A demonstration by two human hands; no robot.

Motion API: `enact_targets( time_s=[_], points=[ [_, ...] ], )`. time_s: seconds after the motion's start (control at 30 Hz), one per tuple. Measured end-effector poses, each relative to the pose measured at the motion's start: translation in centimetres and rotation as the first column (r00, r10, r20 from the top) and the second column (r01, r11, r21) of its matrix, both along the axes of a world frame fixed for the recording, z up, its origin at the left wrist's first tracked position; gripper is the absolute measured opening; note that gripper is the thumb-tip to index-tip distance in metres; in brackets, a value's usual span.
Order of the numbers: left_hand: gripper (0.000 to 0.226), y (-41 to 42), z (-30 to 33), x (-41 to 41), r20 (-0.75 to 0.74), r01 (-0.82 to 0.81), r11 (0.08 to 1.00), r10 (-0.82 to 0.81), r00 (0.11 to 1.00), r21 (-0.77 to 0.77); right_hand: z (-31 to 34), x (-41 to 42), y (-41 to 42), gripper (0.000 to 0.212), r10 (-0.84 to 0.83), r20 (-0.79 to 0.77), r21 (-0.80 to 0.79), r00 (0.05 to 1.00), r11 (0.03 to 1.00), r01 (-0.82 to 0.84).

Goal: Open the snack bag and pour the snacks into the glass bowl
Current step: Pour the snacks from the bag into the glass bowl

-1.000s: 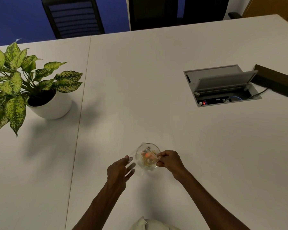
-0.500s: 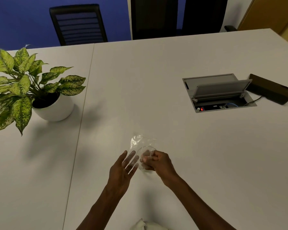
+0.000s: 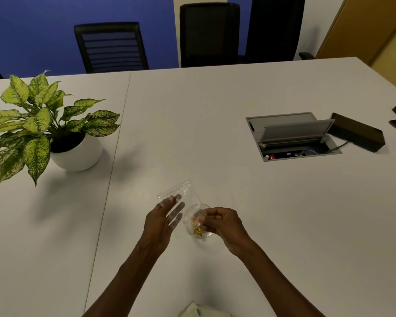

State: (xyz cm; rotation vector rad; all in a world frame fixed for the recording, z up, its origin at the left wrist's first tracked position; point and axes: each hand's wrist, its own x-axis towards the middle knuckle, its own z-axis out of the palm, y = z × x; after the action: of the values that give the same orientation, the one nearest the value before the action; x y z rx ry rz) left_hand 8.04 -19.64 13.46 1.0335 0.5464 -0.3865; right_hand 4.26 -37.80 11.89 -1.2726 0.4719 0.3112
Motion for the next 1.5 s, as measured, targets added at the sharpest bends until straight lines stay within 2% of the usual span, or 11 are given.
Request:
enact_targets(
  time_s=[0.23, 0.33, 0.43, 0.6, 0.83, 1.0, 1.13, 1.3, 1.4, 1.5],
  points=[
    [0.031, -0.4, 0.0, 0.0, -0.009, -0.108, 0.981, 0.108, 0.994, -0.160, 0.8, 0.2, 0.3, 0.009, -0.174, -0.058, 0.072, 0.983, 0.981, 0.178],
    [0.033, -0.7, 0.3, 0.2, -0.057, -0.171, 0.953, 0.161, 0.985, -0.251, 0.9, 0.1, 0.4, 0.010, -0.173, -0.110, 0.135, 0.979, 0.973, 0.187],
    [0.035, -0.7, 0.3, 0.4, -0.076, -0.176, 0.946, 0.161, 0.984, -0.271, 1.0, -0.1, 0.3, 0.010, -0.085, -0.138, 0.229, 0.987, 0.966, 0.116],
    [0.031, -0.1, 0.6, 0.1, -0.036, -0.048, 0.983, 0.042, 0.998, -0.179, 1.7, 0.8, 0.3, 0.029, 0.057, -0.019, 0.072, 0.998, 0.996, -0.055],
    [0.034, 0.5, 1.1, -1.0, 0.011, 0.023, 0.989, -0.022, 1.000, -0.143, 2.2, 1.3, 1.6, 0.012, -0.031, -0.015, -0.063, 0.999, 0.998, 0.030],
    [0.034, 1.4, 1.1, -1.7, 0.025, 0.099, 0.987, -0.096, 0.995, -0.124, 2.7, 1.2, 2.5, 0.020, 0.009, 0.029, -0.095, 1.000, 0.995, -0.006],
    [0.035, 2.9, 0.7, -2.8, 0.024, 0.153, 0.988, -0.153, 0.988, -0.022, 2.6, 0.8, 3.6, 0.008, -0.064, 0.045, -0.157, 0.997, 0.985, 0.071],
    [0.024, 5.5, -0.7, -5.3, 0.006, 0.074, 0.979, -0.076, 0.997, 0.187, 1.1, -0.9, 5.1, 0.007, -0.099, -0.042, -0.170, 0.994, 0.981, 0.090],
    [0.021, 7.0, -1.7, -6.5, -0.003, 0.015, 0.975, -0.015, 1.000, 0.223, 0.0, -2.0, 6.3, 0.015, 0.014, -0.080, -0.153, 0.997, 0.988, -0.026],
    [0.019, 8.5, -3.1, -7.3, -0.012, -0.027, 0.954, 0.032, 0.999, 0.298, -1.4, -2.6, 7.4, 0.025, 0.117, -0.131, -0.210, 0.984, 0.967, -0.143]
  ],
)
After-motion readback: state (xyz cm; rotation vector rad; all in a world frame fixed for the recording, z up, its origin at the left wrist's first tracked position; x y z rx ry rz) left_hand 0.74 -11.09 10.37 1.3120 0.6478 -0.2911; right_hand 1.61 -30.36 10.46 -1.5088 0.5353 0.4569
